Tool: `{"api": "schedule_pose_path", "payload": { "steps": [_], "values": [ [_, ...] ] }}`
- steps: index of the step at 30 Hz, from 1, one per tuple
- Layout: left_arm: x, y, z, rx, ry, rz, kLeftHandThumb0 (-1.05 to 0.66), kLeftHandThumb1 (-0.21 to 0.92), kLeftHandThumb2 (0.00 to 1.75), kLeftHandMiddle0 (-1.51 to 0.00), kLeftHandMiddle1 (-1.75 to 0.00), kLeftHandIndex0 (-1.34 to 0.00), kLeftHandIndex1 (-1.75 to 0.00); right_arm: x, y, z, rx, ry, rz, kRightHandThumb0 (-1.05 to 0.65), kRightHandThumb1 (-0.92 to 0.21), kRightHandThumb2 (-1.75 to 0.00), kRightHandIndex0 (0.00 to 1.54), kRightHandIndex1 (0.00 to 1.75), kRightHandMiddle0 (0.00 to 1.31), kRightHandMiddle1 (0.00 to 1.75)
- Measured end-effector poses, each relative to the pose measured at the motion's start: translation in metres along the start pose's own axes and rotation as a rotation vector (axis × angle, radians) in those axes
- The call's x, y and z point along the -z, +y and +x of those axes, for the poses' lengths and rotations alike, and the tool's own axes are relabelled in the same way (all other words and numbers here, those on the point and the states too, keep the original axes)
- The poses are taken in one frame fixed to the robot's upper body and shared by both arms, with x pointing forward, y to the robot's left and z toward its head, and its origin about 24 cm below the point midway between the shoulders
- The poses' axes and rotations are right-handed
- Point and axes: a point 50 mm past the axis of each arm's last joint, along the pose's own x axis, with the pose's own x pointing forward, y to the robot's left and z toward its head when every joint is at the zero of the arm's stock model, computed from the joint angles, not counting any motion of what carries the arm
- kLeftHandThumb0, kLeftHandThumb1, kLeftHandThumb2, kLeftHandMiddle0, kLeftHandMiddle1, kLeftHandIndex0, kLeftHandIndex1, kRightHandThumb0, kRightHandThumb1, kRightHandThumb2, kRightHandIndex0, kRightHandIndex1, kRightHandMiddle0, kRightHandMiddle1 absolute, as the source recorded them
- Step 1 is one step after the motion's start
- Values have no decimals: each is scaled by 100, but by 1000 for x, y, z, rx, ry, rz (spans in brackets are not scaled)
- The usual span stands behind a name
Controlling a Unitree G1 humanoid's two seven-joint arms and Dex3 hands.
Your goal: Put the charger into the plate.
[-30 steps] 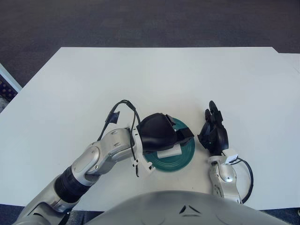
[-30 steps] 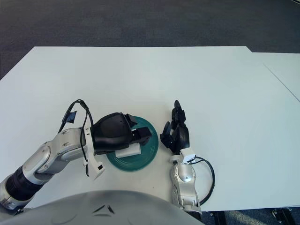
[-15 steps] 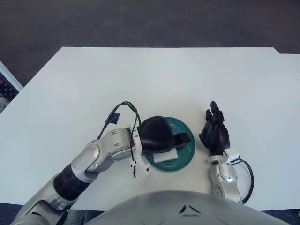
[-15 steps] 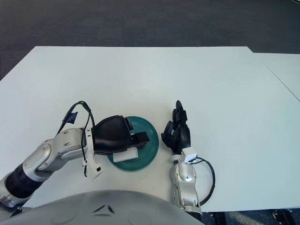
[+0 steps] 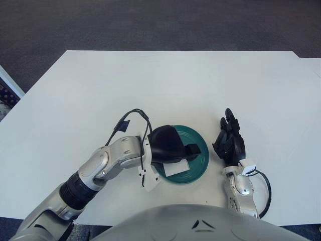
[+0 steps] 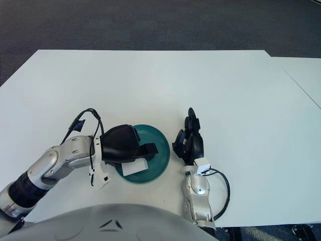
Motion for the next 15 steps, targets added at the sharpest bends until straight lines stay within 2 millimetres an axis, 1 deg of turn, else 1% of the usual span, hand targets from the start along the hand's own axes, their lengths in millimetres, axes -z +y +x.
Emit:
{"api": "schedule_pose_path", "payload": {
  "steps": [6, 15],
  "values": [
    [3, -2, 6, 27, -8, 79, -42, 63, 54, -113, -175, -77, -123, 0, 0, 0, 4, -2, -2, -92, -92, -94, 0, 0, 0, 13],
    [5, 2, 11, 16, 43, 196, -41, 64, 52, -112, -175, -76, -123, 0, 2, 0, 2, -1, 2, -92, -92, -92, 0, 0, 0, 16]
  ]
}}
